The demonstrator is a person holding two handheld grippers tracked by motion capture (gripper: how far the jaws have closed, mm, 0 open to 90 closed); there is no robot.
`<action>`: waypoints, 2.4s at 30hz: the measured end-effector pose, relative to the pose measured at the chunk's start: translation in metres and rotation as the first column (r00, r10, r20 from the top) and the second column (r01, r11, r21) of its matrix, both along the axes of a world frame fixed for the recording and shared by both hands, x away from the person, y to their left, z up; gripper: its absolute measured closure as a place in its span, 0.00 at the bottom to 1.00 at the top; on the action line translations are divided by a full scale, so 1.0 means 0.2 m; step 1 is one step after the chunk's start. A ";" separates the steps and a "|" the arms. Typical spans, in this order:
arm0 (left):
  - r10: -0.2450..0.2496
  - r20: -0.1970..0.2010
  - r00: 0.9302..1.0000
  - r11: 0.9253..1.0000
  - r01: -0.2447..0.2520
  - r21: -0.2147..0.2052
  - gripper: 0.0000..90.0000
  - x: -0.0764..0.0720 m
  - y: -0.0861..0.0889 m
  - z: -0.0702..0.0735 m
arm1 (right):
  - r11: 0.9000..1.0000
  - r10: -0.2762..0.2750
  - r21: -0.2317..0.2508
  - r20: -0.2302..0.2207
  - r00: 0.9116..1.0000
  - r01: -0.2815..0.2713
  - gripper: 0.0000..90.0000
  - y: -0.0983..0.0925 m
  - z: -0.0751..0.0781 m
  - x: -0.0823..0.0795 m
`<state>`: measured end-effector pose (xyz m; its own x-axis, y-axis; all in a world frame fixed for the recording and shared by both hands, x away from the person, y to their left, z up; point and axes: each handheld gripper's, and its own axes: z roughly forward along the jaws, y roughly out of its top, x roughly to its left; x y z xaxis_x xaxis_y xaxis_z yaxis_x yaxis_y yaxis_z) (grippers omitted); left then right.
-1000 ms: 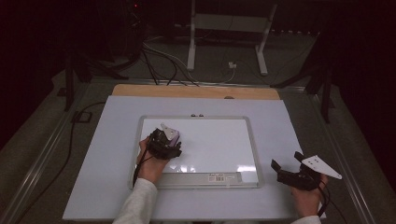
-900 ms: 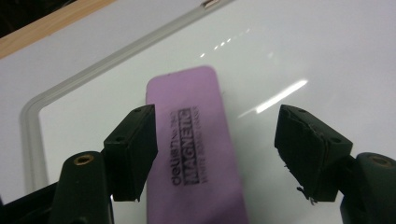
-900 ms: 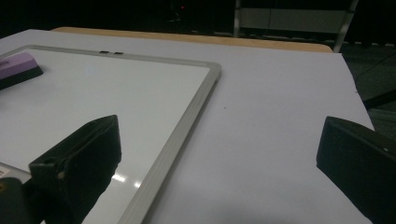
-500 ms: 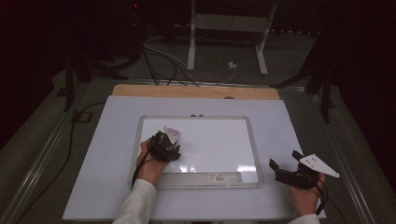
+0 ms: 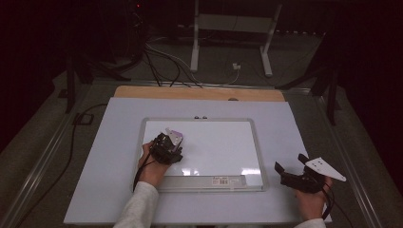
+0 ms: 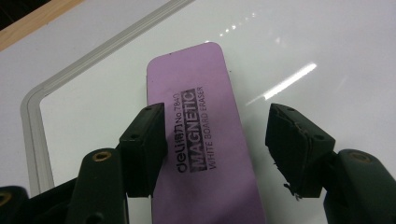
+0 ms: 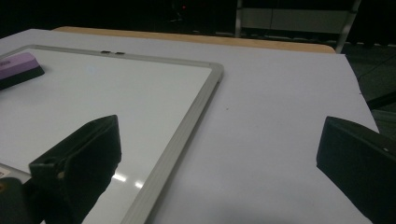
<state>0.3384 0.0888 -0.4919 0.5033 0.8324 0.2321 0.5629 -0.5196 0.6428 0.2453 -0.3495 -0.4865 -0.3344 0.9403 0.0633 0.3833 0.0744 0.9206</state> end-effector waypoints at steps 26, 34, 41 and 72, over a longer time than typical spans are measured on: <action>0.063 -0.005 0.998 0.998 -0.063 0.023 0.50 0.05 0.06 0.00 | 1.000 -0.006 0.005 0.002 1.000 0.006 0.00 -0.01 0.00 0.00; 0.084 0.032 0.996 0.996 -0.085 0.022 0.66 0.05 0.08 0.03 | 1.000 -0.005 0.005 0.003 1.000 0.005 0.00 -0.01 0.00 0.00; 0.097 0.017 0.995 0.995 -0.097 -0.008 0.71 0.06 0.11 0.05 | 1.000 -0.005 0.004 0.003 1.000 0.005 0.00 -0.01 0.00 0.00; 0.176 0.030 0.984 0.976 -0.170 -0.135 0.71 0.12 0.20 0.14 | 1.000 -0.006 0.004 0.001 1.000 0.006 0.00 -0.01 0.00 0.00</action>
<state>0.3628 0.1283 -0.4635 0.3411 0.9306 0.1331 0.6081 -0.3264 0.7236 0.2444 -0.3514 -0.4864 -0.3285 0.9422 0.0661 0.3825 0.0687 0.9214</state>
